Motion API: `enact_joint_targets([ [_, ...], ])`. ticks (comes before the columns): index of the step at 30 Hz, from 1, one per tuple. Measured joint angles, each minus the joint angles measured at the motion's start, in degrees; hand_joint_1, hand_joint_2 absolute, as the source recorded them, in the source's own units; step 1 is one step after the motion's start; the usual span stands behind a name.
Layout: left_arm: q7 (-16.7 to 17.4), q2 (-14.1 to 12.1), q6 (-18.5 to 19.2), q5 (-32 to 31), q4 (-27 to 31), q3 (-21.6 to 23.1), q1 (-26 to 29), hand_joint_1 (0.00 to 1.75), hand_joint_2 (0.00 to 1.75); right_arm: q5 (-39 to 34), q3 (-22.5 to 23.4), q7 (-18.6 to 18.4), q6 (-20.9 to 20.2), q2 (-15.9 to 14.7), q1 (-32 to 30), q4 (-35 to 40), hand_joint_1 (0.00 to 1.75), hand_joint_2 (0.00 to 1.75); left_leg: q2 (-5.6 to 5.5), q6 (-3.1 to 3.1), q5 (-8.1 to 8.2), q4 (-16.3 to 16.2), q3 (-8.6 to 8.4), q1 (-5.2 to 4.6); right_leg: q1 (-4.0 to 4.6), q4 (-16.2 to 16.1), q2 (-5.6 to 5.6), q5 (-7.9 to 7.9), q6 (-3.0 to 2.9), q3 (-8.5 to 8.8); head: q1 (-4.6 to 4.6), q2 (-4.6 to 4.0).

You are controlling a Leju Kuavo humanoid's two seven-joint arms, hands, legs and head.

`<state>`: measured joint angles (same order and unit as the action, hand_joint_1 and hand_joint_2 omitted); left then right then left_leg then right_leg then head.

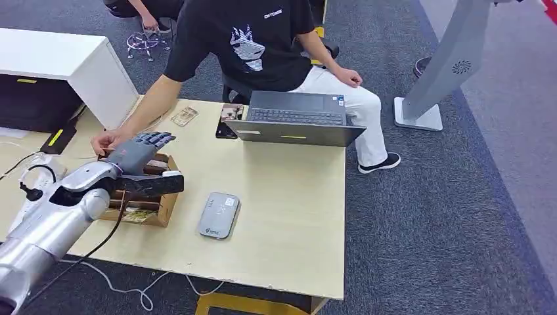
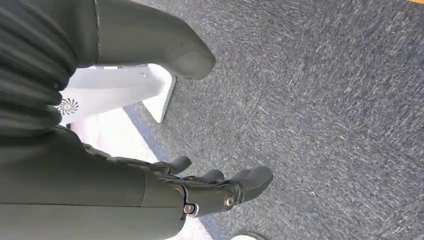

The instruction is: Pass the card to the sensor for recognition and then transmit it.

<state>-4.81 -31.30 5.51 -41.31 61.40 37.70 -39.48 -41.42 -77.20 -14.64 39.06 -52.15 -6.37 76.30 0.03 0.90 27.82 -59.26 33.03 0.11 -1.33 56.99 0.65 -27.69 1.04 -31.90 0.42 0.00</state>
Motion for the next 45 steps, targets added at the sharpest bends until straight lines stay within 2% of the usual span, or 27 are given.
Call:
enact_joint_targets([
  [12,0.0,0.9,-0.2,0.0,-0.9,0.0,-0.1,0.00,1.75,0.0,0.0,0.0,0.0,0.0,0.0,0.0,0.00,1.75,0.02,0.00,0.00,0.0,0.00,0.01,0.01,0.0,0.02,0.00,0.00,-0.01,0.00,0.00],
  [13,0.0,0.9,-0.2,0.0,-0.9,0.0,-0.1,0.66,1.75,0.0,0.0,0.0,0.0,0.0,0.0,0.0,0.00,1.75,0.02,0.00,0.00,0.0,0.00,0.00,0.01,0.0,0.02,0.00,0.00,-0.01,0.00,0.00],
  [14,0.0,0.9,-0.3,0.0,-0.9,0.0,-0.1,1.75,1.75,0.1,0.0,0.0,0.0,0.0,0.0,0.0,0.00,1.75,0.02,0.00,0.00,0.0,0.00,0.00,0.01,0.0,0.02,0.00,0.00,-0.01,0.00,0.00],
  [20,0.2,1.4,-4.5,-1.0,-0.9,-0.4,0.0,1.75,1.75,1.6,0.3,-0.3,0.0,0.0,-0.6,0.0,0.00,1.75,0.01,0.00,0.00,0.0,0.00,0.00,0.01,0.0,0.02,0.00,0.00,-0.01,0.00,0.00],
  [31,0.5,2.2,-5.5,-1.6,-0.9,-1.7,0.3,1.75,1.75,6.0,4.5,-3.1,0.0,0.0,-4.1,1.1,0.00,1.75,0.02,0.00,0.01,0.0,0.03,0.00,0.01,0.0,0.02,0.00,0.00,-0.03,0.00,0.00],
  [45,0.8,3.1,-6.9,-2.5,-0.9,-2.0,0.3,1.75,1.75,4.8,6.0,-2.2,0.0,0.0,-5.7,1.6,0.00,1.75,0.01,0.00,0.01,0.0,0.03,0.00,0.01,0.0,0.02,0.00,0.00,-0.02,0.00,0.00],
])
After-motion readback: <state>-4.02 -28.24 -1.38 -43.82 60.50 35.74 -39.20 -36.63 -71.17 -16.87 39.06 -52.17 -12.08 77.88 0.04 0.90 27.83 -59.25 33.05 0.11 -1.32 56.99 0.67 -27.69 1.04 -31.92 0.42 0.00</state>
